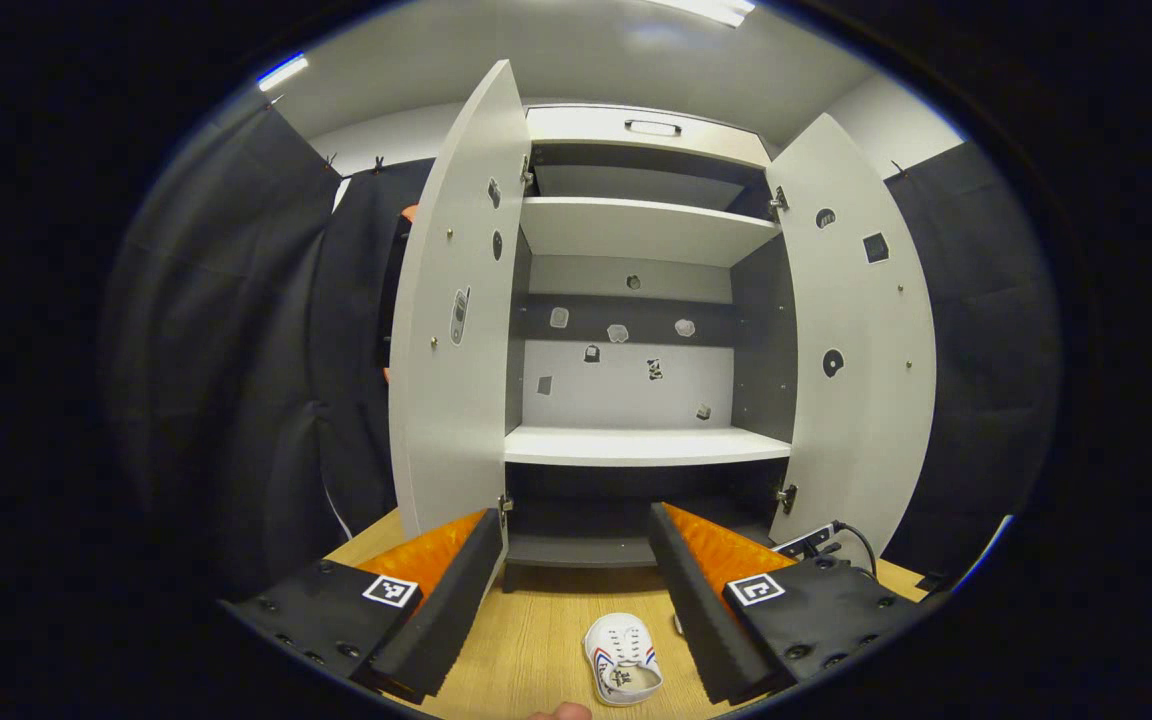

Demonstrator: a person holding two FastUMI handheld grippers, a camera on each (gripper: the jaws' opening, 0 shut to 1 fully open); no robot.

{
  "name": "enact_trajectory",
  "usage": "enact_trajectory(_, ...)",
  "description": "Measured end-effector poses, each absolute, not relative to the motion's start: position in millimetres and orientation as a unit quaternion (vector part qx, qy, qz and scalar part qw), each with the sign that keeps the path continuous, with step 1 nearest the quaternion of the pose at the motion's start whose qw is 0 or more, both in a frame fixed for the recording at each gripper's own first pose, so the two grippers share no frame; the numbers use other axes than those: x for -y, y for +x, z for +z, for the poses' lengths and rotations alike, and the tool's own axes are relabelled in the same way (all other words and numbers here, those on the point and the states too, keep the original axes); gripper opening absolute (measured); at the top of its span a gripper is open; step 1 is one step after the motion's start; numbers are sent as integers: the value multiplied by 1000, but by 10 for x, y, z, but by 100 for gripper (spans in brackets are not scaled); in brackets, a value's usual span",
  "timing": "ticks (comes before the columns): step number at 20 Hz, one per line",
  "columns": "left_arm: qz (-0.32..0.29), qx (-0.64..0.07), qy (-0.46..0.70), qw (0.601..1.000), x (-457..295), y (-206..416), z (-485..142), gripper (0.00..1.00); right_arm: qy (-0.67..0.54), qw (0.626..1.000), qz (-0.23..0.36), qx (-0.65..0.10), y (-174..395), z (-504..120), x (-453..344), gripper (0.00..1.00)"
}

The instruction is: Grab one shoe with the right hand and put it into the shoe cabinet, grab the other shoe with the left hand and put it into the shoe cabinet; then close the right door with the right hand and the left door with the left hand.

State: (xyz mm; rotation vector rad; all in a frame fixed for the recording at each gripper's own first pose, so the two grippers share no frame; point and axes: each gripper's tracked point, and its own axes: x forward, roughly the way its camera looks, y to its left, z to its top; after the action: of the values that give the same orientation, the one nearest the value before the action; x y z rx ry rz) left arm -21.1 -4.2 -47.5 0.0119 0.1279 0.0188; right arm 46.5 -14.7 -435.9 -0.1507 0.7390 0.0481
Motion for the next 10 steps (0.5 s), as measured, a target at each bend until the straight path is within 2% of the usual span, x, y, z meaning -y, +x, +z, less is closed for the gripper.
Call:
enact_trajectory(3,6,-61,-1,998,52,-207,-501,96,-56,947,28,-315,495,-3842,17,0)
enact_trajectory(4,4,-60,-5,998,53,-203,-507,99,-55,951,28,-302,508,-3631,-25,0)
enact_trajectory(5,2,-58,-8,998,53,-189,-516,94,-54,956,27,-288,517,-3413,-64,0)
enact_trajectory(7,-1,-53,-13,998,47,-170,-516,97,-42,965,37,-256,537,-2950,-196,0)
enact_trajectory(9,-6,-50,-15,999,46,-166,-541,94,-24,972,47,-229,541,-2441,-314,0)
enact_trajectory(10,-9,-50,-17,999,45,-168,-562,97,-22,975,50,-215,588,-2218,-364,0)
